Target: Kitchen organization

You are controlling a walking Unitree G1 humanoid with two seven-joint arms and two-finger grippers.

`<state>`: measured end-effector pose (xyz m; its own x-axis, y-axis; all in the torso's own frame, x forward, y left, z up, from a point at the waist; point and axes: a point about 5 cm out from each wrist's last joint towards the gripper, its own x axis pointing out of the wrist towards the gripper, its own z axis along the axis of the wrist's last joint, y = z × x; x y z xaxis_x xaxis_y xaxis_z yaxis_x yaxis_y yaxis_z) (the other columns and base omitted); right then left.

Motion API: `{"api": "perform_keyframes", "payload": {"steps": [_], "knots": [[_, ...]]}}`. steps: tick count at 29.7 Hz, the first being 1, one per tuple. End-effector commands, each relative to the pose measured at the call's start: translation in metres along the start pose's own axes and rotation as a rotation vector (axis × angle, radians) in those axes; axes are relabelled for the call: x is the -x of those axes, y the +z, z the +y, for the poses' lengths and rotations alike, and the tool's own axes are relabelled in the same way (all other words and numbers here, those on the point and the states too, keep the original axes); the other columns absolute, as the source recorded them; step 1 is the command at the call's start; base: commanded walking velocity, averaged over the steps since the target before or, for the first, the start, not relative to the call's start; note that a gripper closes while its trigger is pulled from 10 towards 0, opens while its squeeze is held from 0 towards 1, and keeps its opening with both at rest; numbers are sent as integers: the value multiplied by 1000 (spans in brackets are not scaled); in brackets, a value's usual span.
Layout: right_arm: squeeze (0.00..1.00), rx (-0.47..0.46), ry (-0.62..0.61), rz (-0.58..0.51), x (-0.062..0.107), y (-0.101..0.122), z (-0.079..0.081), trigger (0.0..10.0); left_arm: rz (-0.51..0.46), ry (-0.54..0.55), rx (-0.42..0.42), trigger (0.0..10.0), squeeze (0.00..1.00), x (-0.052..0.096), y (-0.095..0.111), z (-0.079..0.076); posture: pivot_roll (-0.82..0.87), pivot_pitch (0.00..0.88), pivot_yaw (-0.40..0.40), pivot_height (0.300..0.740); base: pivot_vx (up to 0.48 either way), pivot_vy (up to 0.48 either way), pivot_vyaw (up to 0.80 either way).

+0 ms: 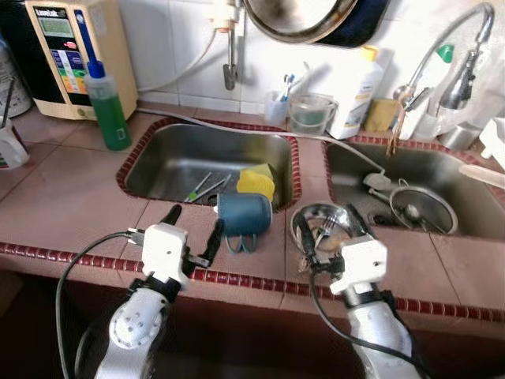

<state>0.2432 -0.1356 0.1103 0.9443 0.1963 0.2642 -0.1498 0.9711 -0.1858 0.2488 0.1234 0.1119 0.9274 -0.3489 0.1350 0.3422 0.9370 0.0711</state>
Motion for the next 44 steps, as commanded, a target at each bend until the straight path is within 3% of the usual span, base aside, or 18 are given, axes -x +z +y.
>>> {"api": "perform_keyframes", "payload": {"steps": [1, 9, 21, 34, 44], "knots": [[0, -11, 7, -7, -2, 3, 3, 10000, 7, 8, -5, 10000, 0, 0, 1, 4, -132, 14, -51, 740, 0, 0, 0], [0, -5, 27, -7, -2, 2, 4, 10000, 13, -43, -13, 10000, 0, -1, 0, 2, -133, 1, -53, 740, 0, 0, 0], [0, 10, 72, 5, 3, 1, 6, 10000, 55, -265, -31, 10000, 0, 0, -6, -9, -151, 8, -54, 740, 0, 0, 0], [0, -15, 97, -2, 5, 8, 13, 10000, 75, -297, -15, 10000, 0, -14, -8, -17, -171, 22, -47, 740, 0, 0, 0], [0, -25, 157, 28, 19, 11, 15, 10000, 81, -287, 16, 10000, 0, -17, -8, -17, -175, 51, -49, 740, 0, 0, 0]]}}
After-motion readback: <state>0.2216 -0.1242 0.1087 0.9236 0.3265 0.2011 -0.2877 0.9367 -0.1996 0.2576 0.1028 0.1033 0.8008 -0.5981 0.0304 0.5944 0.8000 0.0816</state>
